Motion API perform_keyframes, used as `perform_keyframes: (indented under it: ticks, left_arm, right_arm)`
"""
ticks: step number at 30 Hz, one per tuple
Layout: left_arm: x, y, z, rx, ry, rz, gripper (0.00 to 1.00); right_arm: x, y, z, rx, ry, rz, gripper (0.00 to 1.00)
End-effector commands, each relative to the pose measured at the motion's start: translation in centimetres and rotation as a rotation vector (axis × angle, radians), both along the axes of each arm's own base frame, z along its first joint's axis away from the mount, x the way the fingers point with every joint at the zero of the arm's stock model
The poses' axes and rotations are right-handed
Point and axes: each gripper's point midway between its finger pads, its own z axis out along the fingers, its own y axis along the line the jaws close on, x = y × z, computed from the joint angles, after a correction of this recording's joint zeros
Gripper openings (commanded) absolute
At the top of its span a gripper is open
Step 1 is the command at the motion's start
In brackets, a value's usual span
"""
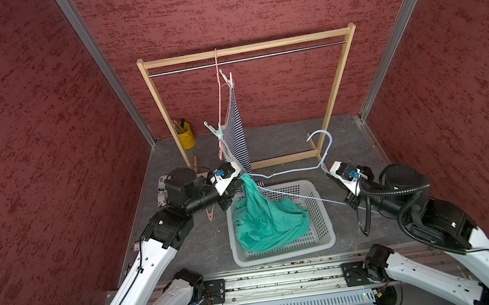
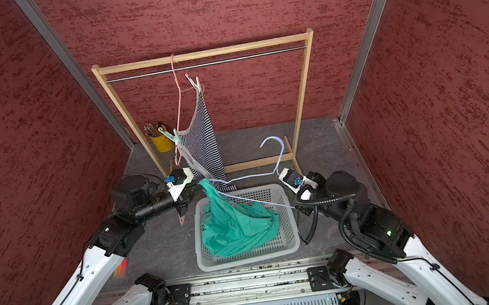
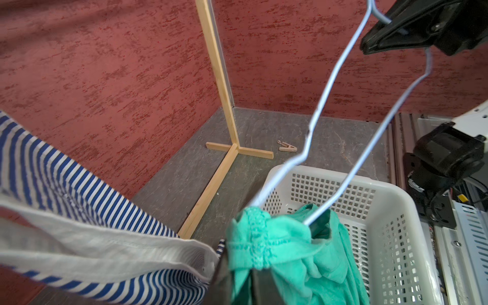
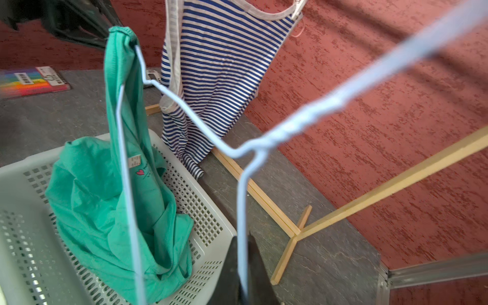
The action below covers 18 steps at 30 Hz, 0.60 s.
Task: Remove the clothespins securing tank tops to the hanger
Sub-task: Remove the tank top from the hanger, then place the tank top in the basket.
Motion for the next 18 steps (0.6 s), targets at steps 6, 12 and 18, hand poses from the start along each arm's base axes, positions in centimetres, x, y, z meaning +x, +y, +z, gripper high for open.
perform_keyframes:
  ticks: [6,12,18]
  left_arm:
    - [0.4,3.0,-1.6,0.012,0.054,0.128,0.15]
    - [-2.3,1.3,-1.3,-0.024,0.055,-0.026,0.0]
    - [-4.7,-0.7,-1.8,-0.021,0.036,-0.154,0.0]
  right_arm:
    - [0.0,-4.7,5.9,0.156,-0.16,-0.215,0.0]
    - [0.8,-4.9,5.9,0.169,-0.166,-0.254,0.0]
    - [2.3,-4.5,6.4,0.197,-0.168,-0.297,0.0]
